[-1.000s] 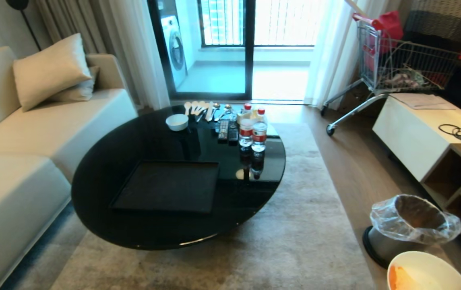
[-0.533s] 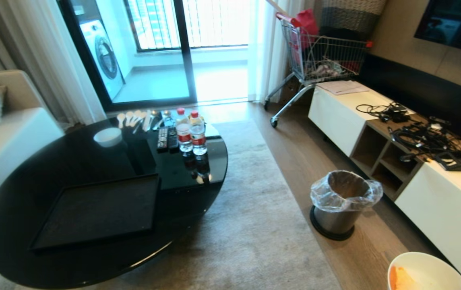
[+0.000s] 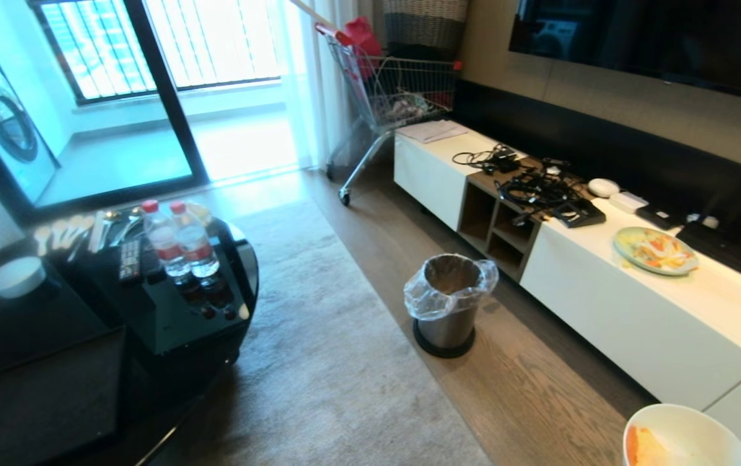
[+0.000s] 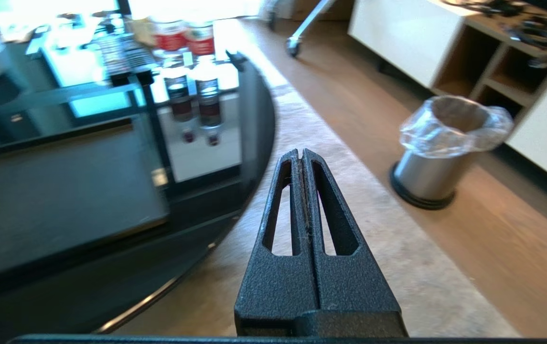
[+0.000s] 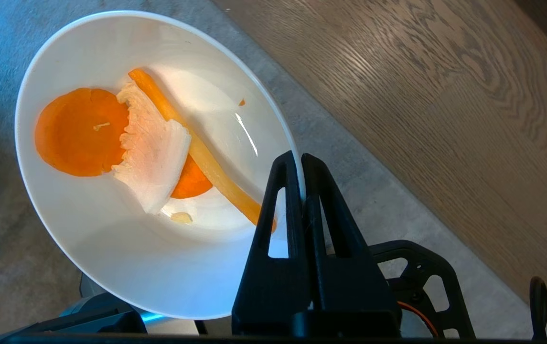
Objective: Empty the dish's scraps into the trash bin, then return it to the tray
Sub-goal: Move the bowl over the trash can
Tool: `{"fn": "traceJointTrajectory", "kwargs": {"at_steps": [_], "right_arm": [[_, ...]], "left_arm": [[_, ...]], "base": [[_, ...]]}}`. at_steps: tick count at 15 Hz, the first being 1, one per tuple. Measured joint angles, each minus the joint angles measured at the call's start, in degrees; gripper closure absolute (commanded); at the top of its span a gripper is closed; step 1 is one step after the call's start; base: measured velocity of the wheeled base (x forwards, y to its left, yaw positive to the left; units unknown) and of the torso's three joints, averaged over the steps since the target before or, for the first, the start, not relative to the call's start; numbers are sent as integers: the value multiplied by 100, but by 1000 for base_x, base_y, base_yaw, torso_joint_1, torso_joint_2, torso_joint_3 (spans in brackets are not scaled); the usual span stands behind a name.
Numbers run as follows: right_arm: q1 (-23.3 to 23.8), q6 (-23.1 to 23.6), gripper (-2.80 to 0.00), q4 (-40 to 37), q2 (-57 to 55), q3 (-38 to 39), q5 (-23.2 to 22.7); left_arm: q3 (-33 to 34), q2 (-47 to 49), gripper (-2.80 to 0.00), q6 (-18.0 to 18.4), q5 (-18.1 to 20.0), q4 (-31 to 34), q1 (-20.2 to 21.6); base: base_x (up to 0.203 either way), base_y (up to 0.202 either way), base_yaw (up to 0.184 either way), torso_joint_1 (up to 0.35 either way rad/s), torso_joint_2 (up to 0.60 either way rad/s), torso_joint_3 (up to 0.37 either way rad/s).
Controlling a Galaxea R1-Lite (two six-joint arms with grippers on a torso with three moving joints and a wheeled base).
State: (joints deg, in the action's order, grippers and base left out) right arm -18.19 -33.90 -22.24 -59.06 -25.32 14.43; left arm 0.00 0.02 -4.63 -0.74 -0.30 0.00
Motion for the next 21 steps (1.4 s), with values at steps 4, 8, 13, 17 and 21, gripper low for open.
{"fn": "traceJointTrajectory", "kwargs": {"at_steps": [4, 8, 13, 17, 21], "right_arm": [[0, -2, 0, -2, 2, 16, -7], [-6, -2, 0, 8, 9, 51, -2], [-12, -2, 0, 62, 16, 27, -2], [6, 0, 0, 57, 5, 29, -2], [52, -2, 0, 40, 2, 32, 0]], "left_arm": [[0, 0, 0, 1, 0, -2, 0], [-2, 0, 0, 3, 0, -5, 0], [-2, 0, 0, 1, -2, 0, 0], [-2, 0, 0, 1, -2, 0, 0], [0, 0, 0, 1, -2, 0, 0]], "base": [[0, 8, -146, 3, 3, 4], [0, 1, -15, 1, 1, -1], [0, 0, 0, 0, 0, 0], [0, 0, 0, 0, 0, 0], [0, 0, 0, 0, 0, 0]]}}
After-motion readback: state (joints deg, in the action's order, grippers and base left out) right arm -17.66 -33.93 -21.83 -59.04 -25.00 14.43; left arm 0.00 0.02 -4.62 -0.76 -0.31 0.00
